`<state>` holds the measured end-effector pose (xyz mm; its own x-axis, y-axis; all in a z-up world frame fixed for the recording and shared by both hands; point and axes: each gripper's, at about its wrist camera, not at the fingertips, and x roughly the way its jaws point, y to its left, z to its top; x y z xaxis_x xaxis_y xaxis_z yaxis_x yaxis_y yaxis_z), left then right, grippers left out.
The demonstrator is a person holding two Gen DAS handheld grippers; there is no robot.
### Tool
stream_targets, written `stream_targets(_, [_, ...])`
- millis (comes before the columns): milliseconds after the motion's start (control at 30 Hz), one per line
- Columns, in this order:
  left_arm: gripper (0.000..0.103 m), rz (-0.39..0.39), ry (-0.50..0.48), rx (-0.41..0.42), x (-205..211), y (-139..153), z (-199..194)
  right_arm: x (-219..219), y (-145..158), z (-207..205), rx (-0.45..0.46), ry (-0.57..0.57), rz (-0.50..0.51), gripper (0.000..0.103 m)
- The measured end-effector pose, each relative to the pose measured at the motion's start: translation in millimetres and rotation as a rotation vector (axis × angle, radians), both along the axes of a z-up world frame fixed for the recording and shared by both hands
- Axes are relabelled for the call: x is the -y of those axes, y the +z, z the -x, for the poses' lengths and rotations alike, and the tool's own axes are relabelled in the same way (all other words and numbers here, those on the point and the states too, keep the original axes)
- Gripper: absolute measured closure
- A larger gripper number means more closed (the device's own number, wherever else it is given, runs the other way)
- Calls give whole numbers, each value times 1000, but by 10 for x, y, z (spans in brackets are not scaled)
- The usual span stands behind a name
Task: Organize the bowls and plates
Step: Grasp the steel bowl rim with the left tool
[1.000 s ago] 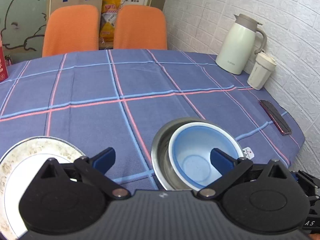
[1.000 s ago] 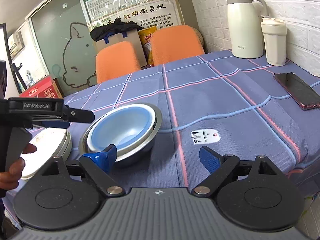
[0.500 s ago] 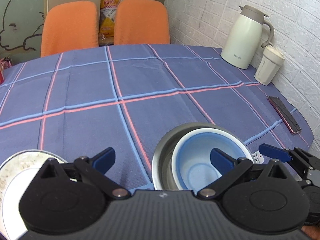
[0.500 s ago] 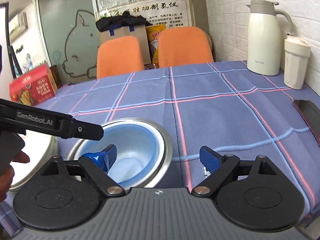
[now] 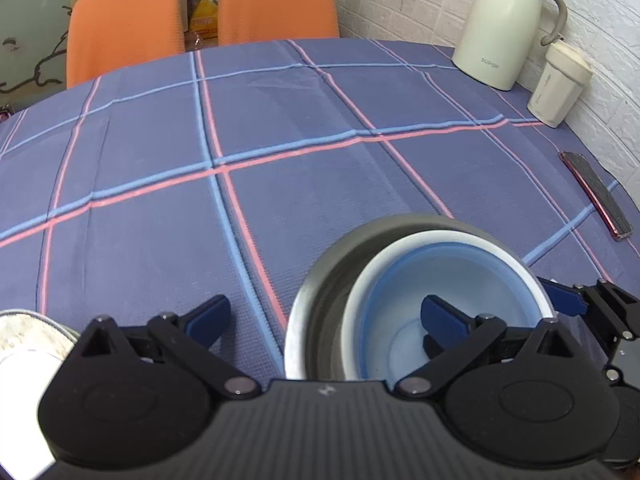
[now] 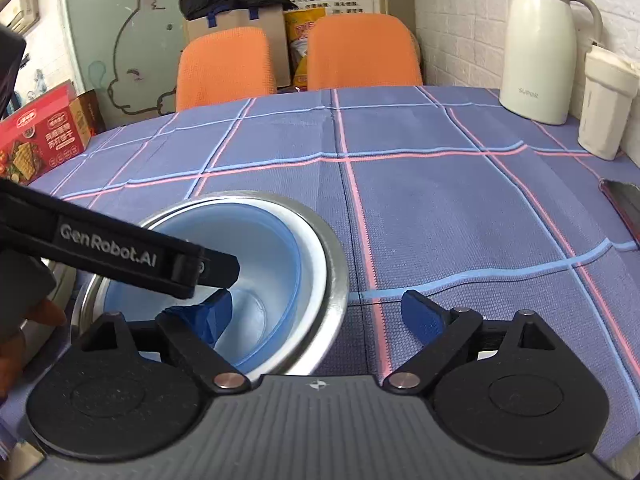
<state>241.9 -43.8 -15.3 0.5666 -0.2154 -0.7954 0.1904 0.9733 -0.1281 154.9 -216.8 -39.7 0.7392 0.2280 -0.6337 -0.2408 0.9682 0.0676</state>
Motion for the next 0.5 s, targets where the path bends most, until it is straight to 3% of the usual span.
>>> stream_targets(233, [1, -33, -25, -13, -1, -25, -25, 19, -44, 48, 41, -13, -21, 21])
stream_targets(500, [1, -53, -53, -9, 15, -45, -44, 6, 5, 46, 26, -29, -36, 23])
